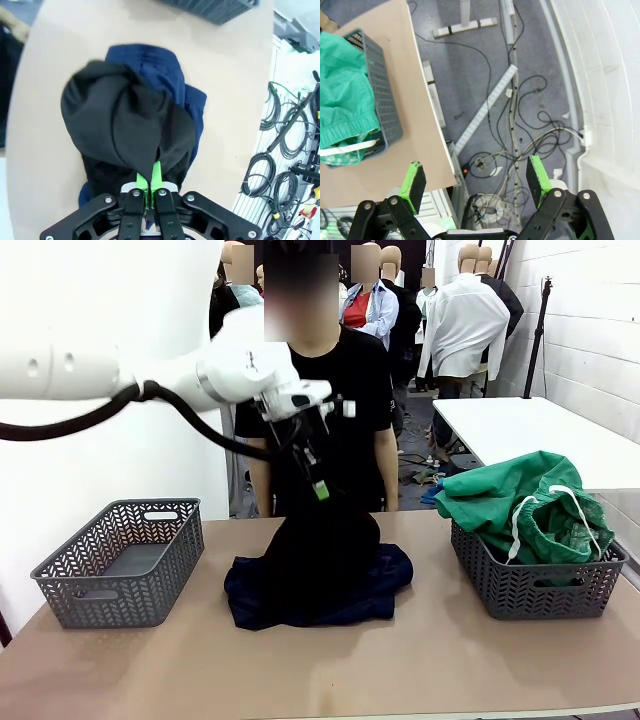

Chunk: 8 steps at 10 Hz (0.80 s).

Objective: Sort the tops and bottoms.
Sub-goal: Lift clothes from the center of the table with your left hand.

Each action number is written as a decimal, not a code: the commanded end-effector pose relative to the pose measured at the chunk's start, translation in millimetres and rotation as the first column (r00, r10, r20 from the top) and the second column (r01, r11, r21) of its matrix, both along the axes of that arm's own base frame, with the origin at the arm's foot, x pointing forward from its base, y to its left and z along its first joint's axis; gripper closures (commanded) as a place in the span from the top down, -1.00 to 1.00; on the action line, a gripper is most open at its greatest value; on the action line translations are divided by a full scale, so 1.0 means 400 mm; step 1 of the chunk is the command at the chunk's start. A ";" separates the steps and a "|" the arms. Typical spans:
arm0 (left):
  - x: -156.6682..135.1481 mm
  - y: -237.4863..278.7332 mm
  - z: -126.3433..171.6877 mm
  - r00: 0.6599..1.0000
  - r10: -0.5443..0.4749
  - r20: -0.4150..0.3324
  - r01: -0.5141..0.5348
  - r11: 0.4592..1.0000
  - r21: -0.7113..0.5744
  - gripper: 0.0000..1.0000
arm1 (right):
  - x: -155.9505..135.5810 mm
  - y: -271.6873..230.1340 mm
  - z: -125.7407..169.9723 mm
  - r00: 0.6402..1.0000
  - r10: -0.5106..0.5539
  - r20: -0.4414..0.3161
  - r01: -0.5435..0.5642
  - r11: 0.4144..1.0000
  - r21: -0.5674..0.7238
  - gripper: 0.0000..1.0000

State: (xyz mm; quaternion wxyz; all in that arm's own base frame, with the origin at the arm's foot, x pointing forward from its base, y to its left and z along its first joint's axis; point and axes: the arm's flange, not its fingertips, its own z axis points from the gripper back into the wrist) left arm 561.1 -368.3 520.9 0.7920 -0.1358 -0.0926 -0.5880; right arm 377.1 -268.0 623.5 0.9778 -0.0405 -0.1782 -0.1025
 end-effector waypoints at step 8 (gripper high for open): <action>-0.273 0.016 0.717 0.912 0.146 0.383 -0.106 0.987 -0.123 -1.00 | -0.006 0.003 -0.006 1.000 0.008 -0.011 -0.009 1.000 -0.009 1.00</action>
